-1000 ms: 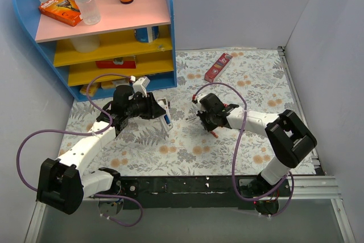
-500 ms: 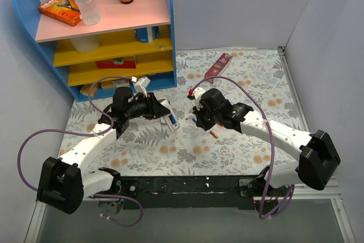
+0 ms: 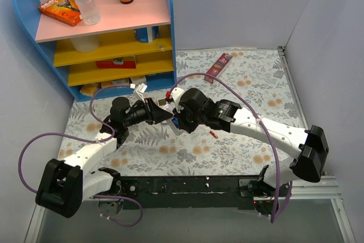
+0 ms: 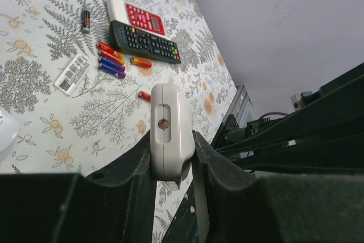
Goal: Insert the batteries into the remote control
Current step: Load the battery into the remote control.
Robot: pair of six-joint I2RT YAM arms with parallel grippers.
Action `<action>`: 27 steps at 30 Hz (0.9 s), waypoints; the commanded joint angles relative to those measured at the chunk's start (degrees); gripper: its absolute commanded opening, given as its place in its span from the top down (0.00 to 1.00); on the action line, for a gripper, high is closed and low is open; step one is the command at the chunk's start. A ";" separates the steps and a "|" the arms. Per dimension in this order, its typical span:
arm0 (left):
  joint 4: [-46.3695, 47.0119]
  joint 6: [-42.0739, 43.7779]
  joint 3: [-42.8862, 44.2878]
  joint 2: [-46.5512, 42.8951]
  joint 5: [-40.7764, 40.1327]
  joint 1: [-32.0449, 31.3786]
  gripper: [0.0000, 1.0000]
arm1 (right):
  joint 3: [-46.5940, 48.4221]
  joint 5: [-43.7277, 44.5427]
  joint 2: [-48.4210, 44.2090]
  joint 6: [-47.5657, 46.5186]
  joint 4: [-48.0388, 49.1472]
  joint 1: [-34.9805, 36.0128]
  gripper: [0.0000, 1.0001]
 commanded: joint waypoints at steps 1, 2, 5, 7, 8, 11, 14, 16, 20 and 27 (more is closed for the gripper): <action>6.07 -2.74 -0.33 -2.18 1.17 -0.10 1.00 | 3.23 1.54 1.65 1.25 -3.60 0.75 0.99; 6.78 -3.18 -0.68 -2.09 1.17 -0.01 1.00 | 3.67 1.72 2.09 1.43 -4.39 0.84 0.99; 9.33 -5.03 -1.91 -1.83 1.08 -0.10 1.00 | 4.46 2.60 3.24 1.43 -5.45 1.10 0.99; 10.21 -5.99 -2.35 -1.48 1.17 -0.10 1.00 | 4.64 2.69 3.76 1.43 -5.54 1.10 0.99; 10.65 -6.43 -2.52 -1.22 1.08 -0.01 1.00 | 4.81 2.95 4.03 1.43 -5.89 1.10 0.99; 11.96 -8.01 -3.23 -1.21 1.08 -0.10 1.00 | 5.96 4.44 4.91 1.70 -6.50 1.10 0.99; 13.46 -9.59 -4.28 -1.04 0.82 -0.19 1.00 | 7.27 4.80 6.14 1.70 -7.29 1.10 0.99; 14.86 -10.83 -5.33 -0.42 0.82 -0.19 1.00 | 8.50 4.53 7.27 1.61 -8.26 1.10 0.99; 19.17 -14.60 -7.35 0.19 0.90 -0.36 1.00 | 10.61 4.36 9.39 1.43 -10.02 1.19 0.99; 22.34 -17.68 -8.59 0.55 0.64 -0.89 1.00 | 12.99 3.30 11.85 0.64 -11.78 1.37 0.99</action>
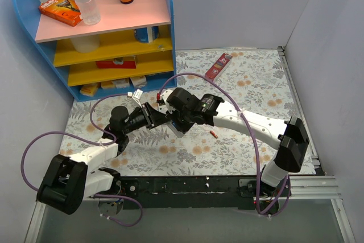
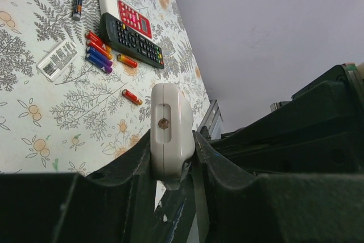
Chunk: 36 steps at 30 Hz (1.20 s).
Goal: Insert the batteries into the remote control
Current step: Load the battery into the remote control.
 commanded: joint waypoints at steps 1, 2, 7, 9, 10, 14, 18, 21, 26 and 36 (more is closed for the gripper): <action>6.14 -4.64 -0.20 -0.79 1.71 -0.76 1.00 | 2.98 0.42 1.49 -0.52 -1.40 0.12 0.98; 6.41 -5.25 -0.28 -0.61 1.45 -0.85 1.00 | 3.41 0.24 1.75 -0.69 -1.57 0.12 0.97; 8.60 -8.33 -1.60 0.27 0.75 -0.85 1.00 | 4.30 -0.20 2.64 -1.22 -2.63 0.21 0.90; 9.31 -9.65 -2.04 0.70 0.22 -0.85 1.00 | 4.82 -0.03 2.72 -1.57 -3.33 0.30 0.85; 9.31 -9.91 -2.30 0.88 0.04 -0.76 1.00 | 4.91 -0.11 2.72 -1.66 -3.51 0.21 0.83; 10.10 -11.50 -3.01 1.67 -0.66 -0.85 1.00 | 5.44 0.33 2.02 -2.01 -3.51 0.21 0.75; 11.59 -12.99 -3.45 2.73 -0.75 -0.76 1.00 | 5.88 0.50 1.58 -2.45 -3.51 0.21 0.68; 11.60 -13.43 -3.54 3.34 -0.66 -0.85 1.00 | 6.23 0.77 0.97 -2.36 -3.51 0.21 0.63; 11.68 -13.26 -3.80 3.87 -0.57 -0.85 1.00 | 6.06 -0.20 -1.14 -2.98 -2.37 0.21 0.53; 9.14 -12.20 -0.38 5.28 5.40 -0.85 1.00 | -4.46 -4.06 -14.39 -14.92 8.25 -0.23 0.52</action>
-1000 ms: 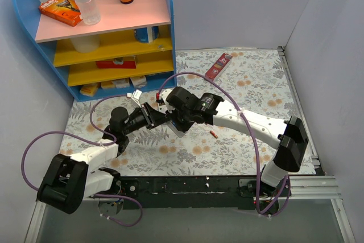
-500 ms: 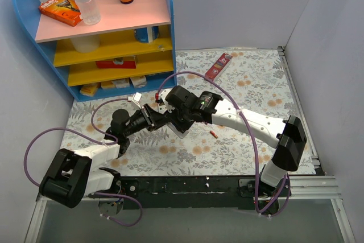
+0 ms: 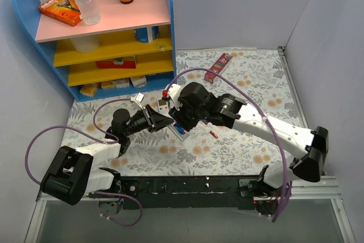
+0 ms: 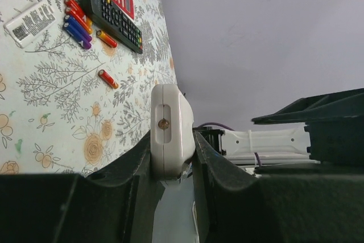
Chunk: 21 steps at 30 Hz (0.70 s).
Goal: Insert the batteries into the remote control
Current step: Load the battery into the remote control.
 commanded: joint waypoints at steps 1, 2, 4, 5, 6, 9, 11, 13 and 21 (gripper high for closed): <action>-0.18 0.74 3.62 0.03 5.20 -0.39 1.00 | -6.17 -3.08 -8.24 -10.81 8.20 -0.34 0.53; -0.96 1.00 3.98 0.03 6.52 -0.30 1.00 | -7.40 -6.92 -9.47 -12.84 9.34 -0.43 0.53; -2.11 1.79 5.20 -0.67 7.84 -0.39 1.00 | -11.60 -10.71 -12.90 -18.36 12.15 -0.43 0.53; -3.85 2.23 5.82 -0.93 8.37 -0.30 1.00 | -13.11 -13.52 -13.87 -19.79 13.21 -0.43 0.53; -5.18 3.88 6.52 -1.37 9.33 -0.30 1.00 | -14.52 -14.33 -15.88 -21.29 14.00 -0.43 0.53; -12.12 8.54 9.69 -3.04 10.22 -0.30 1.00 | -19.18 -14.95 -18.80 -25.16 17.87 -0.43 0.57; -16.85 10.75 11.79 -4.01 10.57 -0.39 1.00 | -21.56 -15.04 -20.29 -27.45 19.45 -0.52 0.63; -18.80 12.33 12.77 -4.80 10.84 -0.39 1.00 | -22.00 -15.74 -20.65 -28.68 19.28 -0.43 0.66; -18.20 10.50 13.04 -4.54 12.15 -0.30 1.00 | -21.91 -17.85 -19.33 -31.41 17.79 -0.43 0.72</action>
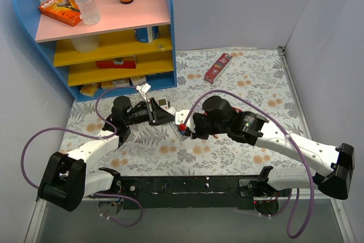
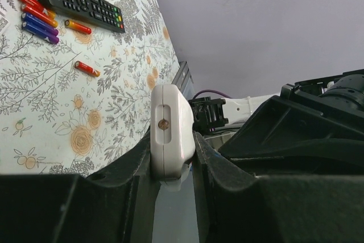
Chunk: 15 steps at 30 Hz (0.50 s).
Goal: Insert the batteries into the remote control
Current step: Load the battery into the remote control.
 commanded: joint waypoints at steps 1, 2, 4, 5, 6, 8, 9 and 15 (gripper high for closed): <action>-0.04 0.00 1.10 -1.22 2.10 -0.30 1.00 | 0.27 -1.96 -0.05 -2.75 2.10 -0.06 0.74; 0.05 -0.17 1.19 -1.22 2.19 -0.39 1.00 | 0.27 -1.70 0.21 -2.76 2.10 -0.06 0.76; -0.03 -0.26 1.19 -1.57 2.19 -0.30 1.00 | 0.45 -1.70 0.47 -2.93 1.92 -0.06 0.79; -0.03 -0.44 1.19 -1.57 2.19 -0.39 1.00 | 0.45 -1.79 0.74 -2.93 1.83 -0.06 0.79; 0.05 -0.70 1.10 -1.74 2.19 -0.39 1.00 | 0.53 -1.79 0.91 -3.02 1.66 -0.06 0.79; 0.14 -0.96 1.10 -1.74 2.19 -0.30 1.00 | 0.80 -1.96 1.26 -3.02 0.96 -0.06 0.79; 0.32 -1.40 1.01 -1.74 2.28 -0.30 1.00 | 0.80 -1.96 1.44 -3.11 0.78 -0.06 0.79; 1.28 -2.20 0.48 -1.48 2.28 -0.30 1.00 | 0.98 -2.14 2.14 -3.02 -0.98 -0.14 0.79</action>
